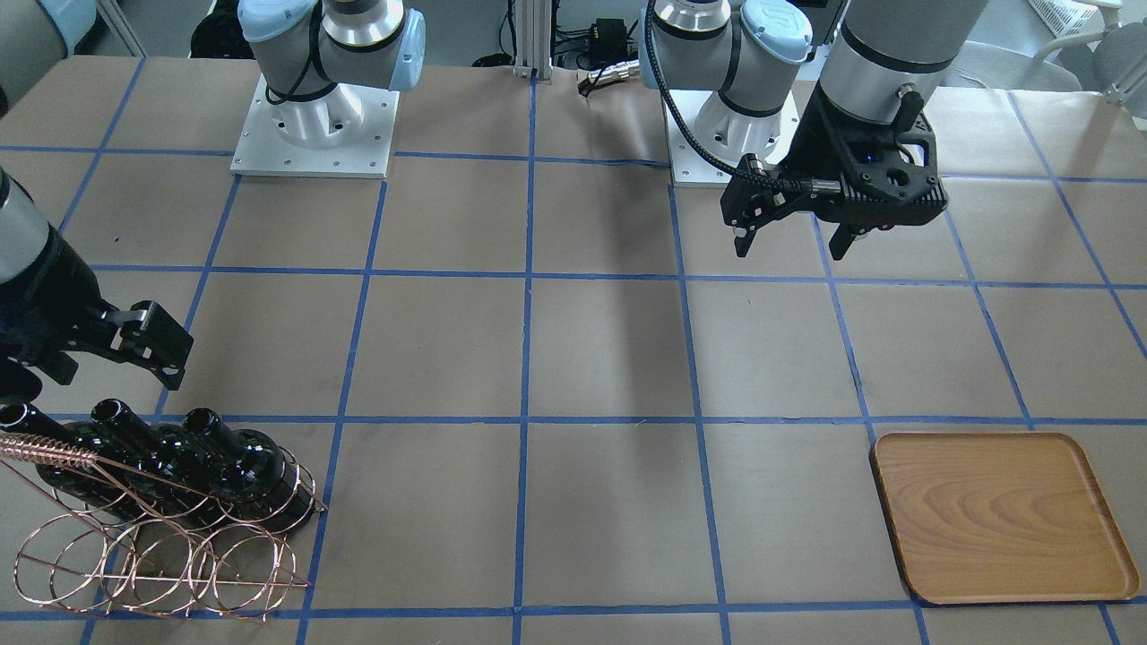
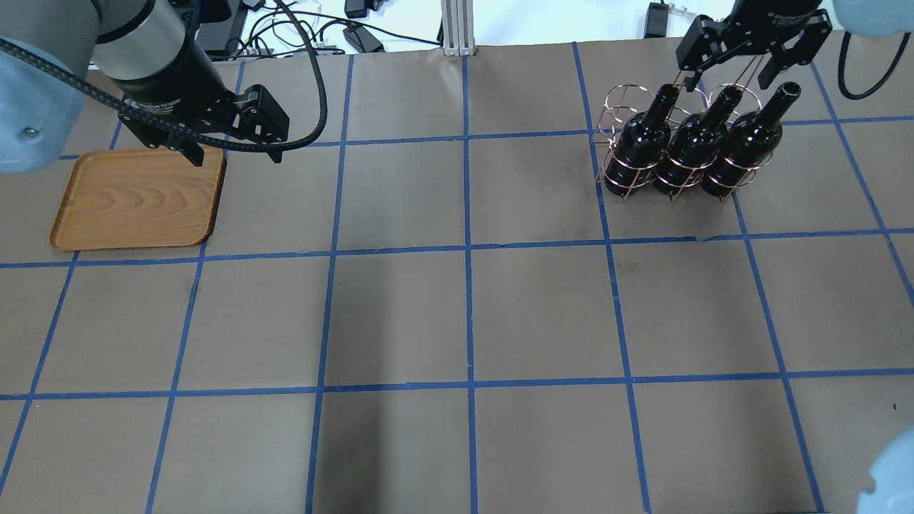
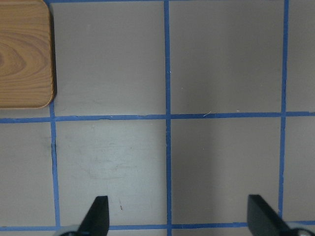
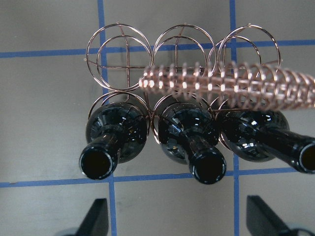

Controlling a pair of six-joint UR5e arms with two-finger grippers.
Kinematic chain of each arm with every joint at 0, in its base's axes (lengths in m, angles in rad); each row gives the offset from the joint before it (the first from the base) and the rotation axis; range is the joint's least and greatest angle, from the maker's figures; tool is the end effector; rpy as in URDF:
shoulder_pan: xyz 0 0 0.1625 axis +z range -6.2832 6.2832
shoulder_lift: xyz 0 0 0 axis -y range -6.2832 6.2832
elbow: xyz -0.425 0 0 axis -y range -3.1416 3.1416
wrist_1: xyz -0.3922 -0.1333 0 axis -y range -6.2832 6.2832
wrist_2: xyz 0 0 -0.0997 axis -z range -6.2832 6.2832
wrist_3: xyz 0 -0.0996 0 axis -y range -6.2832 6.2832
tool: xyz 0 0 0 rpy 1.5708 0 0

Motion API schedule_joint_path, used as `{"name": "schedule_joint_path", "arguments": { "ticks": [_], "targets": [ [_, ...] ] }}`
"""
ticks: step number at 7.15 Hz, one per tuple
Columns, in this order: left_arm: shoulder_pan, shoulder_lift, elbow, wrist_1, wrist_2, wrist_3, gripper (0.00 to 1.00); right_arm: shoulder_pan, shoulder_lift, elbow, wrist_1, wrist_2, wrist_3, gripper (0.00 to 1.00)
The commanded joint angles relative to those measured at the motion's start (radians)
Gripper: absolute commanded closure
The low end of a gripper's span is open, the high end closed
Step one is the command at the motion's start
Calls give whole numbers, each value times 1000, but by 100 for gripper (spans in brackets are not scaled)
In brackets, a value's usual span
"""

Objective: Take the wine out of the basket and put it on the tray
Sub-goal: 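Move the right gripper above the copper wine rack toward a bottle neck, then lower the right gripper and close it on a dark wine bottle neck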

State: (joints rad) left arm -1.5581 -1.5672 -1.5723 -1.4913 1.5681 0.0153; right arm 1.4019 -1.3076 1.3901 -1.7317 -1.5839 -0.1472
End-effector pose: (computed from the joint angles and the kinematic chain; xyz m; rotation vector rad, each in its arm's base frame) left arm -0.1272 -0.4998 0.4972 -0.0043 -3.1374 0.1281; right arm 0.0278 -0.6222 0.4491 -0.0346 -3.1139 0.1174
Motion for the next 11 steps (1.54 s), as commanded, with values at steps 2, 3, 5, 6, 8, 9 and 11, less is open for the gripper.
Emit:
{"name": "schedule_joint_path", "arguments": {
  "ticks": [2, 3, 5, 6, 8, 9, 11],
  "targets": [
    [6, 6, 2, -1, 3, -2, 0, -17, 60, 0, -43, 7, -46, 1],
    [7, 7, 0, -3, 3, -2, 0, -17, 79, 1, -64, 5, -51, 1],
    [7, 7, 0, -4, 3, -2, 0, -17, 94, 7, -66, 2, -51, 4],
    [6, 7, 2, -4, 4, -2, 0, -17, 96, 9, -66, -2, -61, 11],
    [6, 7, 0, -6, 3, -2, 0, -20, 94, 9, -65, -4, -63, 38],
    [6, 7, 0, -6, 4, 0, 0, -24, 94, 7, -63, -2, -64, 55],
    [7, 7, 0, -6, 4, -2, 0, -26, 93, 7, -62, -5, -64, 70]
  ]
}}
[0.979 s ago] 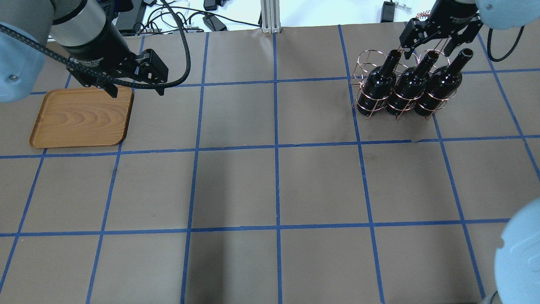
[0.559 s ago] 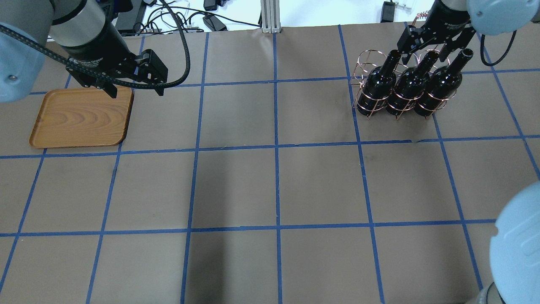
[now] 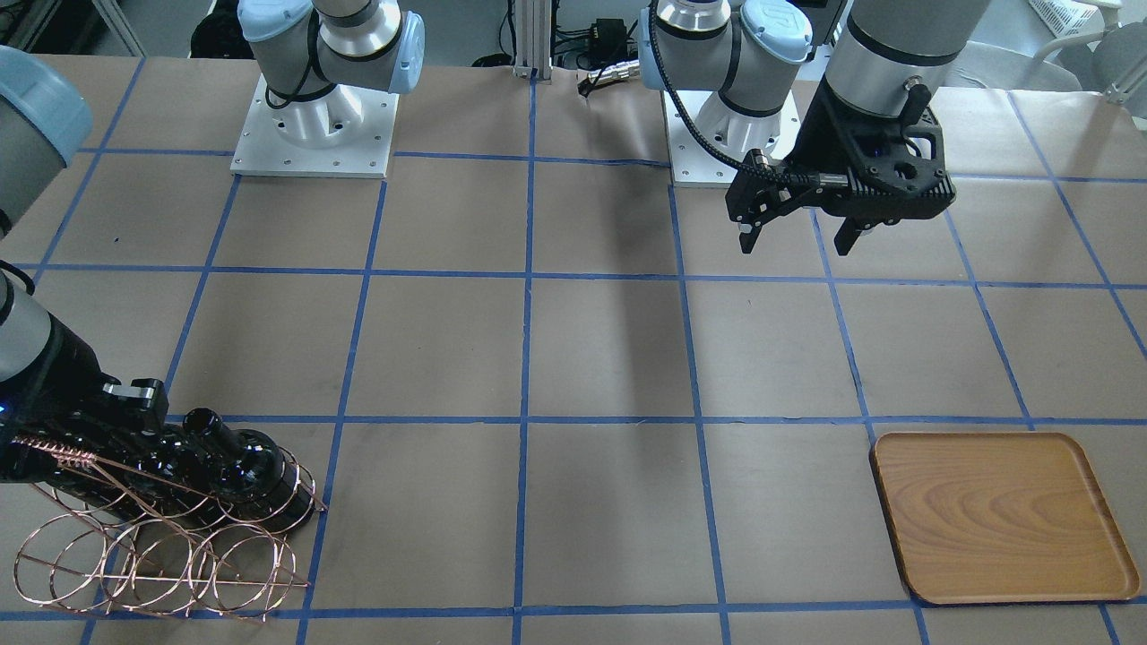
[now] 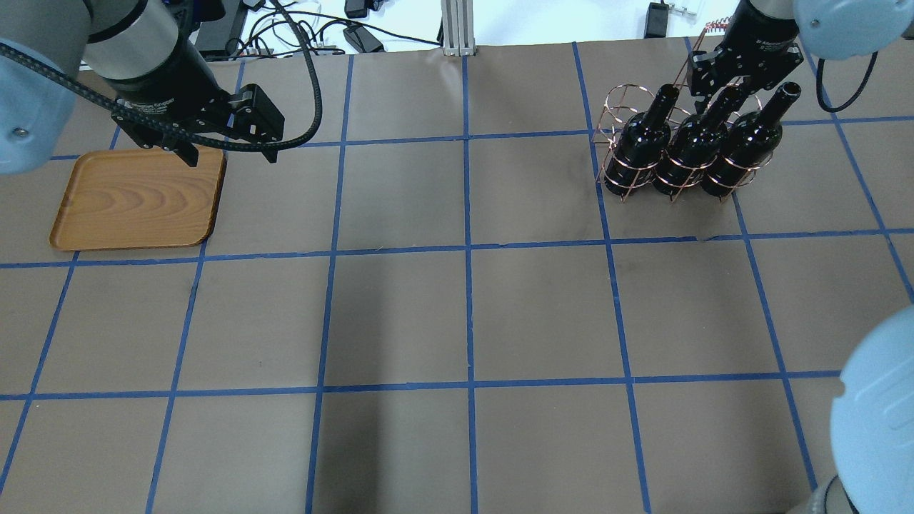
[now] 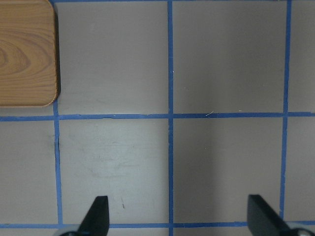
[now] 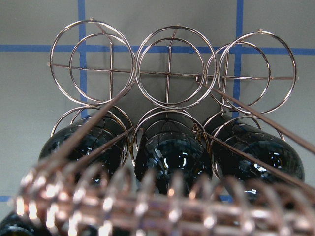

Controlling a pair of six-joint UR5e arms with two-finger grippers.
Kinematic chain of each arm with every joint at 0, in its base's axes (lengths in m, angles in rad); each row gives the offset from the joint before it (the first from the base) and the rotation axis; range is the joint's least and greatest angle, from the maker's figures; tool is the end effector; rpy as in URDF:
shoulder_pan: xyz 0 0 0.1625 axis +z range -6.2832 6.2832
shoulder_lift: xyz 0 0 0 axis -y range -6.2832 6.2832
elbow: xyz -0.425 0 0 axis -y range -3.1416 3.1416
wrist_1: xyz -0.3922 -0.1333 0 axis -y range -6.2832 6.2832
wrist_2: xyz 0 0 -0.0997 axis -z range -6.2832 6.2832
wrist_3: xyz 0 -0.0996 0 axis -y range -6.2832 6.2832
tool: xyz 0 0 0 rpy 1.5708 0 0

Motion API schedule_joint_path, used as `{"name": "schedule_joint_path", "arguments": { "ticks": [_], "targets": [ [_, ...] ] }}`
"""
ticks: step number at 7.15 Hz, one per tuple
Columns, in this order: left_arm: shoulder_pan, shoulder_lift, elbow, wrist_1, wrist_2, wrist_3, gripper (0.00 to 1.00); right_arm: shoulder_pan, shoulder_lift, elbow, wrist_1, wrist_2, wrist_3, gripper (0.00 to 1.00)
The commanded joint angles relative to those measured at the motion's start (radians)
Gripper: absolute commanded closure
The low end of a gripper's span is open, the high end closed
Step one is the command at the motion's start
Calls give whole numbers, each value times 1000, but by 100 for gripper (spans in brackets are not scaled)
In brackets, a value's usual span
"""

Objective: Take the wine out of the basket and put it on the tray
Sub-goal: 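Lower the right gripper and close it on a dark wine bottle neck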

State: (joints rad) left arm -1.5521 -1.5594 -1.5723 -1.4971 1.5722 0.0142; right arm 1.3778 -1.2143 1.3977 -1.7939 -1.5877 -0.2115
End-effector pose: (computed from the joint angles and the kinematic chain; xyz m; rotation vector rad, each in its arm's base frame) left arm -0.1239 -0.4974 0.5004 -0.0071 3.1361 -0.1311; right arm 0.0069 -0.6509 0.3937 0.0283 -3.1164 0.0553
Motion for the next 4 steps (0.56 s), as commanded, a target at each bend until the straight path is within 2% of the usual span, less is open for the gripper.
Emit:
{"name": "schedule_joint_path", "arguments": {
  "ticks": [1, 3, 4],
  "targets": [
    [1, 1, 0, 0, 0, 1, 0, 0, -2, 1, 7, -2, 0, 76],
    [0, -1, -2, 0, -3, 1, 0, 0, -8, -2, 8, 0, 0, 81],
    [0, 1, -6, 1, -3, 1, 0, 0, -20, -14, 11, 0, 1, 81]
  ]
}}
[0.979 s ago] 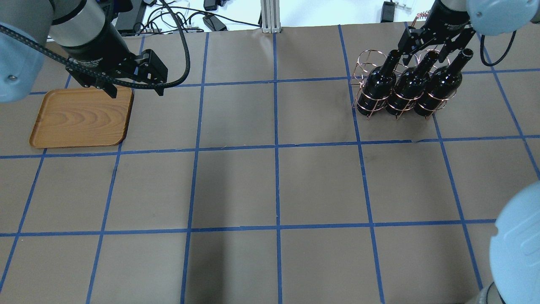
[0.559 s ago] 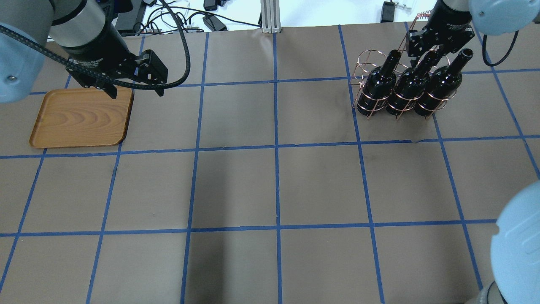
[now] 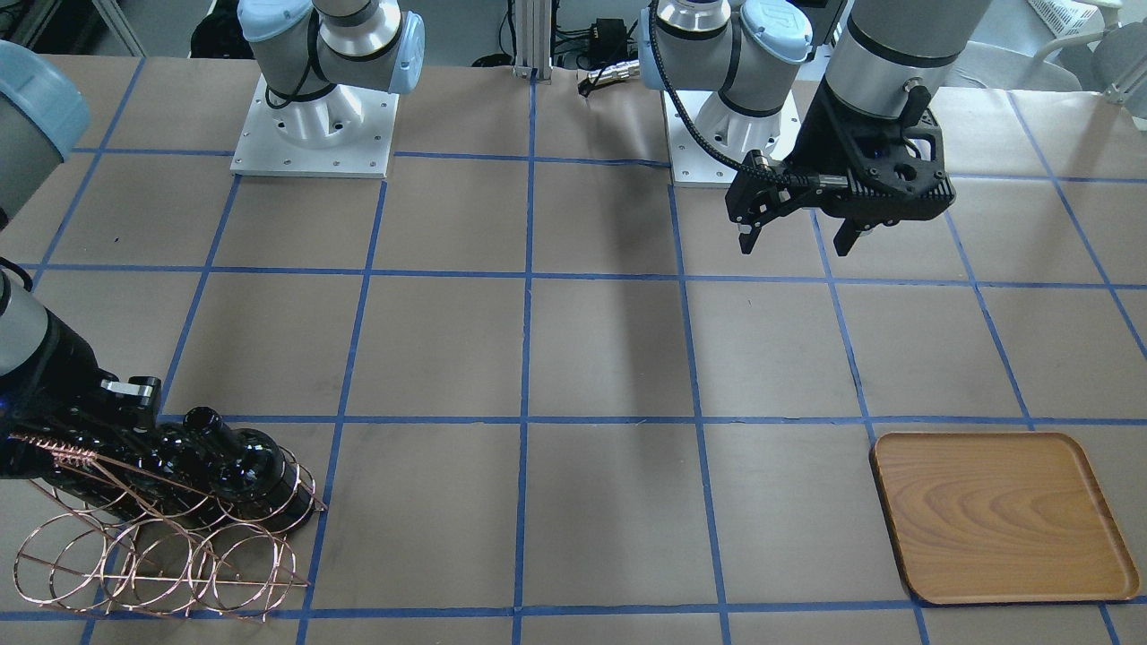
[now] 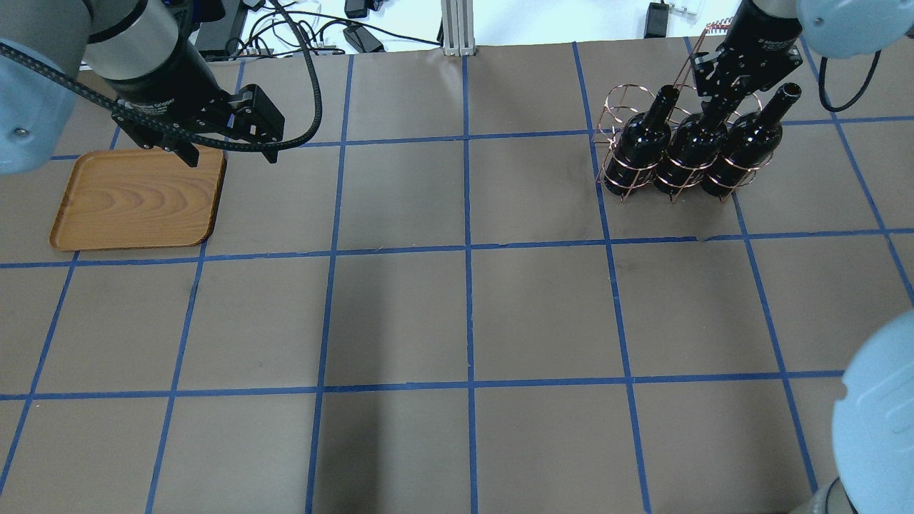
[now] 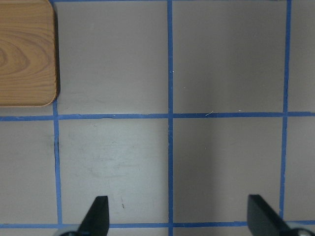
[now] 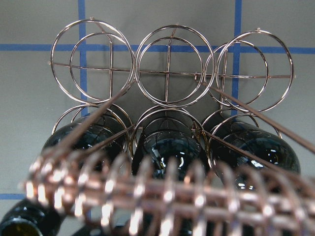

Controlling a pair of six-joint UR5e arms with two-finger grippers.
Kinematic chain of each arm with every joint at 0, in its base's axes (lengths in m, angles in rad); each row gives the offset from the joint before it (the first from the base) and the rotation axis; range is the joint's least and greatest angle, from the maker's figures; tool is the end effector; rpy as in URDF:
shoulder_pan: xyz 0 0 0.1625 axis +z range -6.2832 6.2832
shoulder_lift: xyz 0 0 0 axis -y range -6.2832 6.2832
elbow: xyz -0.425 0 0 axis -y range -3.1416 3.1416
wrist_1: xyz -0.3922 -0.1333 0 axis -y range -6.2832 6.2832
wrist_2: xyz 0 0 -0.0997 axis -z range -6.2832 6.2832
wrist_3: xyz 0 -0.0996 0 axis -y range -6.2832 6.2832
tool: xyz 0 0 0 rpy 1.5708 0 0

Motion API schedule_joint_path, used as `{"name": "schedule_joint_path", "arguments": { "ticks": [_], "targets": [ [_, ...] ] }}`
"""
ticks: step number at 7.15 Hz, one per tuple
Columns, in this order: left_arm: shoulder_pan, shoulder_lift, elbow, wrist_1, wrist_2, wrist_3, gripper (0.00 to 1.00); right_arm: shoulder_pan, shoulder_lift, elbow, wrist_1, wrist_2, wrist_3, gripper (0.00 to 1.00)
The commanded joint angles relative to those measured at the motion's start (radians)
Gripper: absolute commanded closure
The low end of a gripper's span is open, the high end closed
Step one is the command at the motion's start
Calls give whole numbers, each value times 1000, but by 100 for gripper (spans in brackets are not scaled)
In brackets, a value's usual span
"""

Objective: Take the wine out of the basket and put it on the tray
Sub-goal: 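Lower the right gripper and close it on a dark wine bottle neck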

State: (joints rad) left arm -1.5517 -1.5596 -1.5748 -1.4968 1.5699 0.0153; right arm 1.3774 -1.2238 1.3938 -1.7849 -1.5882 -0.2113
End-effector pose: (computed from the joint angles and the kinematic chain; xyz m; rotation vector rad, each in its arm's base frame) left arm -0.1239 -0.4973 0.4991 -0.0059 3.1385 -0.1275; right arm 0.0071 -0.6485 0.4007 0.0273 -3.1150 0.0619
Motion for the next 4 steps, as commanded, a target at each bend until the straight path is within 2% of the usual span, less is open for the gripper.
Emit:
{"name": "schedule_joint_path", "arguments": {
  "ticks": [1, 4],
  "targets": [
    [-1, 3, -7, 1, 1, 0, 0, 0, -41, -24, 4, -1, 3, 81],
    [-1, 4, -8, 3, -1, 0, 0, 0, -121, -68, 103, -1, 4, 81]
  ]
}}
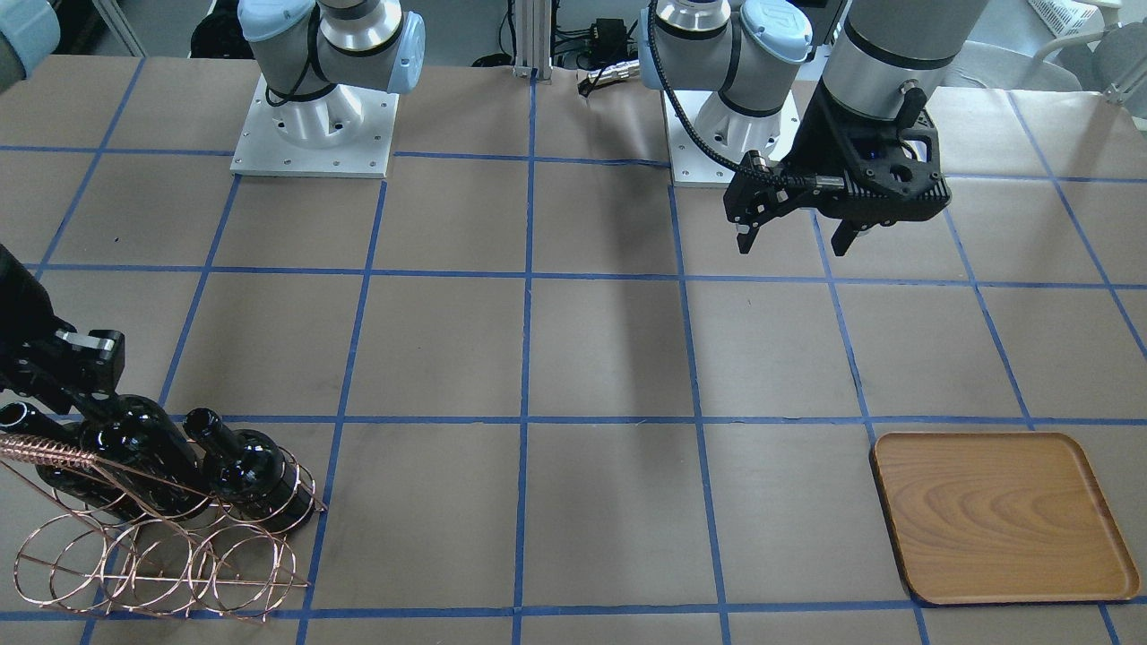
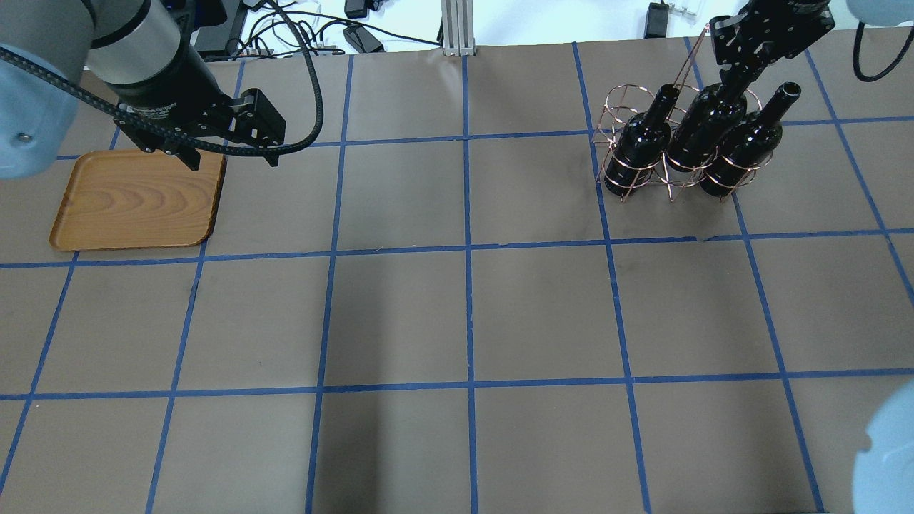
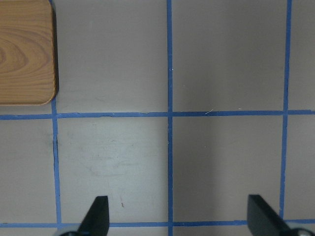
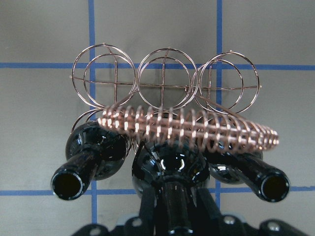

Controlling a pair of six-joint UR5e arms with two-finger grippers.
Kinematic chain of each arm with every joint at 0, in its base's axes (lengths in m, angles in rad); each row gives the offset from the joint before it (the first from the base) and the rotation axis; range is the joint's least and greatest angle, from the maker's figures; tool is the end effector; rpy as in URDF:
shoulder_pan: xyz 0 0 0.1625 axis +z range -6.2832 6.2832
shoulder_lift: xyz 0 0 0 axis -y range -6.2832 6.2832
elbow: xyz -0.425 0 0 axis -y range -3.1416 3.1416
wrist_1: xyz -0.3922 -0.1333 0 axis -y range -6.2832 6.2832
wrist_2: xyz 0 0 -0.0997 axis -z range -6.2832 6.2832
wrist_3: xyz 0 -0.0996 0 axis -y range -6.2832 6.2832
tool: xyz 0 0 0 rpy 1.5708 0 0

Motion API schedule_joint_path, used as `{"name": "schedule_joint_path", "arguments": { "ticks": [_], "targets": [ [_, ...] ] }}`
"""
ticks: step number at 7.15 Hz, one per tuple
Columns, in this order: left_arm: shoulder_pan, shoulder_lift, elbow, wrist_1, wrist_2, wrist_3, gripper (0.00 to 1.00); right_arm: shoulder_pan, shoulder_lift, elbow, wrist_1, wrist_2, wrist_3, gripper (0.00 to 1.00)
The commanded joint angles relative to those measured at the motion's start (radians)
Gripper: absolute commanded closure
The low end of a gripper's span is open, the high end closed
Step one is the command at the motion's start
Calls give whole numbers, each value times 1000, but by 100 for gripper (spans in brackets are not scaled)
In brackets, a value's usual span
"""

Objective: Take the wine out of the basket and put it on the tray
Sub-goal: 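Lift the bottle out of the rack with the right gripper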

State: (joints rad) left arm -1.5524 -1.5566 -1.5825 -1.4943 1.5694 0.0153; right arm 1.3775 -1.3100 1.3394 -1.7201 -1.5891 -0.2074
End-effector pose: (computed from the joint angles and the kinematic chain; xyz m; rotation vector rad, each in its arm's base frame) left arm -0.1243 -0.4958 0.4970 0.0048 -3.1391 0.1241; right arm 0.0114 -0.6264 0.4747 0.0201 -3.0947 0.1764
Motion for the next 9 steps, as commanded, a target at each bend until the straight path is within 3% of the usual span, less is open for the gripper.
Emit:
{"name": "schedule_joint_path", "arguments": {
  "ticks": [1, 5, 9],
  "targets": [
    [0, 3, -2, 0, 0, -2, 0, 0, -69, -17, 77, -2, 2, 80],
    [0, 23, -1, 5, 3, 0, 0, 23, -181, 7, 290, 11, 95, 83],
    [-6, 27, -2, -4, 6, -9, 0, 237, -248, 173, 294, 11, 439, 93]
  ]
}}
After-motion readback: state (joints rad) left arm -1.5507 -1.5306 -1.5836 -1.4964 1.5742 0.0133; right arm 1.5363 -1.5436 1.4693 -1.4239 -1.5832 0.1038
